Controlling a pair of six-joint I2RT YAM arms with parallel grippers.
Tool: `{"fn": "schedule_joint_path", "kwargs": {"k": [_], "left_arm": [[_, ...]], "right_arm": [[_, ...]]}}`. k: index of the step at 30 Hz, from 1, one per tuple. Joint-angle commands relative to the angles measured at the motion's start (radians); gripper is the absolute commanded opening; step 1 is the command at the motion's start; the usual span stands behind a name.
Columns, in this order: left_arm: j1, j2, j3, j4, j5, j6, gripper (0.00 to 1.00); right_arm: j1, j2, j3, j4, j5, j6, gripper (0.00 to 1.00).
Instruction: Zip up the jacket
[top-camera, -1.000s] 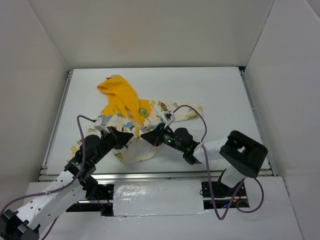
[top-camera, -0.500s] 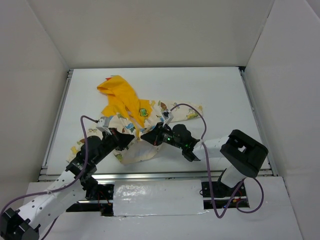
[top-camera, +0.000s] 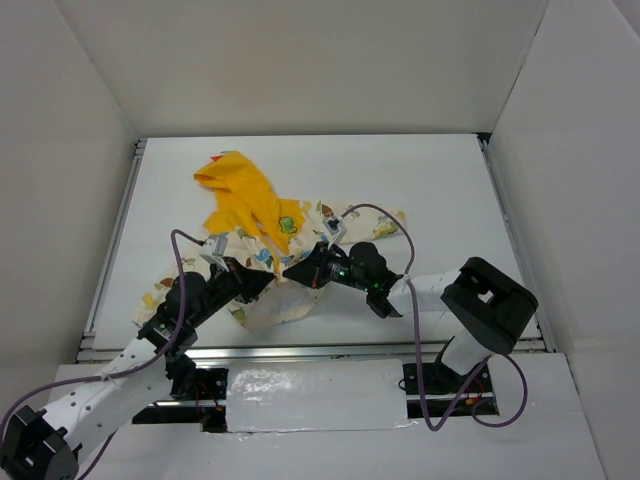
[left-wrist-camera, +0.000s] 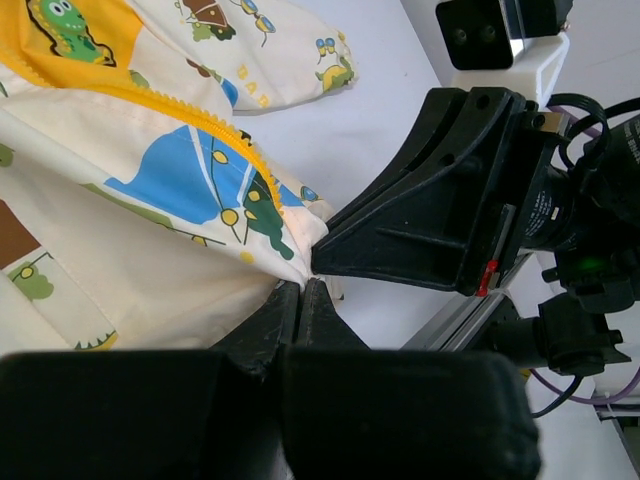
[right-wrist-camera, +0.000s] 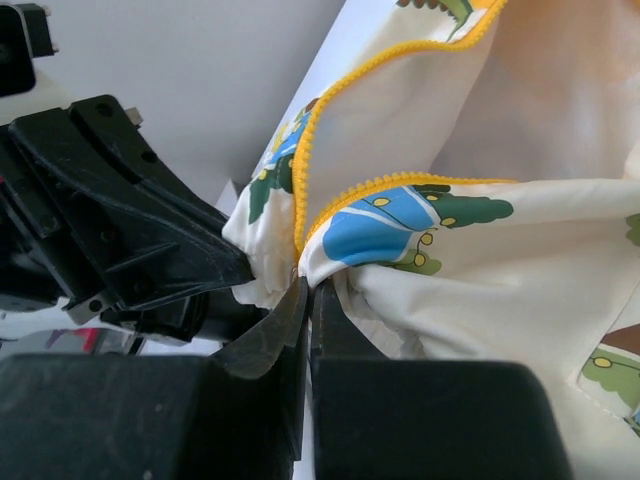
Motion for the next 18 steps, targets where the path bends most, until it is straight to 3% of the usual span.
{"fn": "schedule_joint_path", "kwargs": {"k": [1,2,6,18], "left_arm": [[-0.002,0.011,-0.006,0.071,0.090,0.027,0.00],[-0.002,0.014,-0.003,0.074,0.113,0.032,0.00],[-0.002,-0.005,-0.014,0.101,0.153,0.035,0.00],[-0.002,-0.035,-0.037,0.093,0.141,0.029,0.00]], "right_arm": [[-0.013,-0.009,0.068,0.125,-0.125,0.002,0.00],[-0.018,0.000,0.065,0.195,-0.161,0.004,0.00],[-0.048,-0.018,0.042,0.216,-0.195,0.001,0.00],[-0.117,0.063,0.023,0.437,-0.365,0.123,0.00]]}}
